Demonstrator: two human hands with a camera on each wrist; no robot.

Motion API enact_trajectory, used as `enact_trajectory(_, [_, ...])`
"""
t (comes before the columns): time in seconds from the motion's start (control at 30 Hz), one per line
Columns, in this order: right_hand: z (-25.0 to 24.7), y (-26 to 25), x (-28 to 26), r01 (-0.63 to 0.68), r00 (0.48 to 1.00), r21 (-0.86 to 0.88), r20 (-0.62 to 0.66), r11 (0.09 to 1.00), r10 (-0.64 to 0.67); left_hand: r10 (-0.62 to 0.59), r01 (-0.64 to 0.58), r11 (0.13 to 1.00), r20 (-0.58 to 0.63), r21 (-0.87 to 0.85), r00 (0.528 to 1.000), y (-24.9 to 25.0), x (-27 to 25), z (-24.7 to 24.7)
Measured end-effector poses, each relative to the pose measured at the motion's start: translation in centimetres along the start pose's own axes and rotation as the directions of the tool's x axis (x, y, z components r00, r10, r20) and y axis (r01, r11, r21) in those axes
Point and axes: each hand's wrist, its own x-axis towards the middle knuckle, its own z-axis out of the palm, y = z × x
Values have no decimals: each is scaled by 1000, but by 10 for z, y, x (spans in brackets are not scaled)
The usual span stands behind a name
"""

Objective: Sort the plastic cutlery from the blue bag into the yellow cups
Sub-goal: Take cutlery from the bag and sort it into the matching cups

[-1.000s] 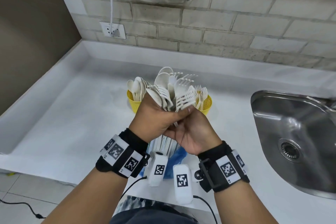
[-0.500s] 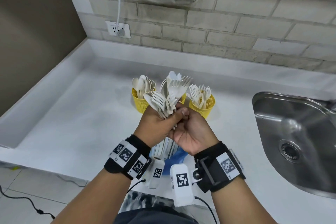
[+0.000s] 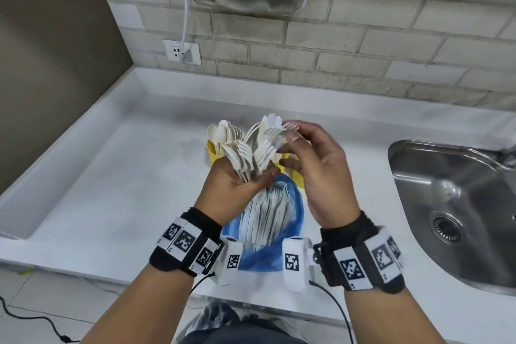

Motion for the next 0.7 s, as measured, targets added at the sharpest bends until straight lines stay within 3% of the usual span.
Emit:
enact_trajectory(0.1, [7, -19, 0, 171, 985, -137, 29, 976, -168, -43, 43, 999, 44, -12, 998, 6, 2, -6])
enact_trajectory(0.2, [15, -24, -1, 254, 966, -175, 83, 951, -243, -69, 69, 998, 46, -5, 997, 9, 2, -15])
enact_trajectory(0.37, [29, -19, -5, 310, 951, -268, 90, 912, -297, -64, 63, 998, 94, 8, 994, 7, -3, -31])
enact_trajectory(0.5, [37, -15, -9, 349, 936, -227, 39, 909, -350, -31, 36, 998, 115, -43, 993, 7, -7, -35])
enact_trajectory(0.7, [38, -9, -4, 326, 943, -153, -11, 933, -331, -7, 0, 998, 103, 62, 995, 2, -4, -44])
